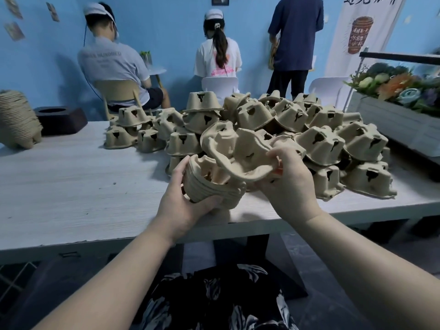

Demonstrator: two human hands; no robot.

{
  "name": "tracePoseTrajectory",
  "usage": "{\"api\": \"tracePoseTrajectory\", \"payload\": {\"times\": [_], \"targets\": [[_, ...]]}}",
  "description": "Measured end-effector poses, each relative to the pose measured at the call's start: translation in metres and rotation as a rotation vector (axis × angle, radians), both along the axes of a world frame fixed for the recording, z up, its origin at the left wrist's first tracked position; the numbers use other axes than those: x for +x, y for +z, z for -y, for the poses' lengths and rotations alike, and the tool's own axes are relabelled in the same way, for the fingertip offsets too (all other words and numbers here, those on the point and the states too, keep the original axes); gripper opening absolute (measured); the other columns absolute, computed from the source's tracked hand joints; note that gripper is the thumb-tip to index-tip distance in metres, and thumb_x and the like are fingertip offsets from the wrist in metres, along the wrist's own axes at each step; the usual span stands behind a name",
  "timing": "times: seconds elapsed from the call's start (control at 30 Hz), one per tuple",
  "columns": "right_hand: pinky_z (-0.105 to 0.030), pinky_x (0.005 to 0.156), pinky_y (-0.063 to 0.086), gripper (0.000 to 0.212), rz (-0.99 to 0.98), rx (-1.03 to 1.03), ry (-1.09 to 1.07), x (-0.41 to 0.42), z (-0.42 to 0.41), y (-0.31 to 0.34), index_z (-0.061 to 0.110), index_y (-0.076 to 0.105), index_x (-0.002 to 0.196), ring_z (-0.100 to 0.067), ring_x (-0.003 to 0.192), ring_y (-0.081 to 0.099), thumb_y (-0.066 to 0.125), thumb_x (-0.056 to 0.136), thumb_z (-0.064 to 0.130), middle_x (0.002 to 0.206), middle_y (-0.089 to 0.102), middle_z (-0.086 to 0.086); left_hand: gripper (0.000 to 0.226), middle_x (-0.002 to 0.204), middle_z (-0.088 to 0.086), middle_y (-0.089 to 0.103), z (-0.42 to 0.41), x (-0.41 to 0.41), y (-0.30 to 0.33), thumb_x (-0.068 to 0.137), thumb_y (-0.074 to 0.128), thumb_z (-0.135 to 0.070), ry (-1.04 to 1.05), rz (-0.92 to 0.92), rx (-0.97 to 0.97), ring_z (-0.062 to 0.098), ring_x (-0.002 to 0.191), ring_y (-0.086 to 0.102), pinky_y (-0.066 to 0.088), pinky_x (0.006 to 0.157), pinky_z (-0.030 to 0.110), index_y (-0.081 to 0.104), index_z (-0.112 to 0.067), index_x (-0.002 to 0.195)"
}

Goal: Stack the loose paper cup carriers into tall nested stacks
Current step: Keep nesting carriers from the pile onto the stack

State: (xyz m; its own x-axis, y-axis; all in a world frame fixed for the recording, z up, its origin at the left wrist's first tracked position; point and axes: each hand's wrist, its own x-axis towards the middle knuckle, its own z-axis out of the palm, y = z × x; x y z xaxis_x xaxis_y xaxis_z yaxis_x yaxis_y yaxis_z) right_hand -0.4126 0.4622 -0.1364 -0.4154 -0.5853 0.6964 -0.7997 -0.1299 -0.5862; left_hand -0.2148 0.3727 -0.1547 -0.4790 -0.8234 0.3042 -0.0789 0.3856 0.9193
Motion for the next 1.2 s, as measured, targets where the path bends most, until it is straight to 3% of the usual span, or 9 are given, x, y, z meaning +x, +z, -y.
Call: {"api": "tracePoseTrajectory", "payload": {"times": [0.1,0.17,0.47,0.63,0.77,0.87,1.07,1.13,1.2], "targets": [[-0.025,0.072,0.045,0.039,-0.073,0.064,-0.007,0.008,0.002,-0.008,0.012,0.062,0.103,-0.017,0.083,0.06,0.076,0.072,0.031,0.101,0.063,0.0,0.097,0.136,-0.008,0.05,0.0,-0.004,-0.003,0.07,0.084,-0.014,-0.002,0.003,-0.012,0.003,0.117,0.051,0.039,0.078,-0.002,0.028,-0.028,0.149],[-0.03,0.073,0.051,0.037,-0.1,0.05,0.006,0.01,0.004,-0.013,0.017,0.064,0.099,-0.013,0.087,0.062,0.069,0.076,0.044,0.103,0.065,0.003,0.102,0.138,-0.008,0.051,0.001,-0.003,-0.006,0.064,0.083,-0.025,-0.01,-0.032,0.001,0.006,0.123,0.05,0.041,0.082,0.001,0.029,-0.026,0.15],[-0.028,0.084,0.049,0.027,-0.206,0.029,-0.044,0.01,0.01,-0.02,0.011,0.072,0.103,-0.016,0.11,0.06,0.059,0.084,0.026,0.115,0.068,-0.009,0.106,0.134,-0.026,0.046,0.008,-0.009,-0.009,0.054,0.086,-0.037,-0.013,-0.068,0.034,-0.005,0.125,0.048,0.042,0.102,0.015,0.032,-0.035,0.145],[-0.04,0.078,0.057,0.025,-0.228,-0.001,-0.023,0.012,0.009,-0.019,0.008,0.072,0.102,-0.025,0.104,0.067,0.061,0.082,0.02,0.115,0.068,-0.013,0.115,0.136,-0.025,0.046,0.009,-0.01,-0.01,0.046,0.081,-0.056,-0.006,-0.066,0.014,-0.008,0.125,0.047,0.042,0.101,0.013,0.031,-0.035,0.147],[-0.032,0.075,0.057,0.031,-0.271,-0.027,-0.006,0.013,0.006,-0.016,0.013,0.073,0.099,-0.024,0.095,0.068,0.053,0.087,0.032,0.118,0.065,-0.012,0.109,0.139,-0.022,0.045,0.006,-0.009,-0.012,0.048,0.08,-0.056,-0.003,-0.08,0.007,-0.008,0.126,0.045,0.04,0.101,0.011,0.03,-0.041,0.144],[-0.033,0.069,0.055,0.031,-0.271,-0.041,0.051,0.015,0.006,-0.014,0.012,0.073,0.099,-0.02,0.087,0.065,0.051,0.088,0.03,0.102,0.067,-0.006,0.104,0.142,-0.016,0.045,0.003,-0.009,-0.012,0.05,0.079,-0.057,-0.003,-0.071,0.008,0.001,0.131,0.045,0.04,0.107,0.02,0.028,-0.048,0.14],[-0.038,0.062,0.053,0.029,-0.395,-0.061,0.093,0.019,0.009,-0.02,0.007,0.072,0.102,-0.032,0.073,0.062,0.049,0.093,0.022,0.086,0.069,-0.007,0.111,0.141,-0.013,0.047,0.003,-0.009,-0.014,0.052,0.08,-0.053,-0.028,-0.096,0.018,0.003,0.129,0.047,0.044,0.102,0.018,0.029,-0.035,0.149],[-0.039,0.062,0.053,0.03,-0.427,-0.028,0.121,0.018,0.009,-0.022,0.006,0.071,0.105,-0.034,0.073,0.061,0.047,0.094,0.021,0.087,0.068,-0.008,0.109,0.145,-0.009,0.043,0.003,-0.008,-0.013,0.049,0.08,-0.056,-0.018,-0.096,0.025,0.004,0.131,0.045,0.044,0.1,0.014,0.03,-0.042,0.145],[-0.039,0.068,0.052,0.032,-0.442,0.04,0.158,0.015,0.007,-0.024,0.007,0.068,0.112,-0.033,0.079,0.059,0.044,0.095,0.021,0.094,0.067,-0.008,0.106,0.149,-0.005,0.039,0.003,-0.008,-0.011,0.044,0.082,-0.066,-0.001,-0.086,0.017,0.007,0.134,0.042,0.042,0.108,0.026,0.028,-0.057,0.135]]}}
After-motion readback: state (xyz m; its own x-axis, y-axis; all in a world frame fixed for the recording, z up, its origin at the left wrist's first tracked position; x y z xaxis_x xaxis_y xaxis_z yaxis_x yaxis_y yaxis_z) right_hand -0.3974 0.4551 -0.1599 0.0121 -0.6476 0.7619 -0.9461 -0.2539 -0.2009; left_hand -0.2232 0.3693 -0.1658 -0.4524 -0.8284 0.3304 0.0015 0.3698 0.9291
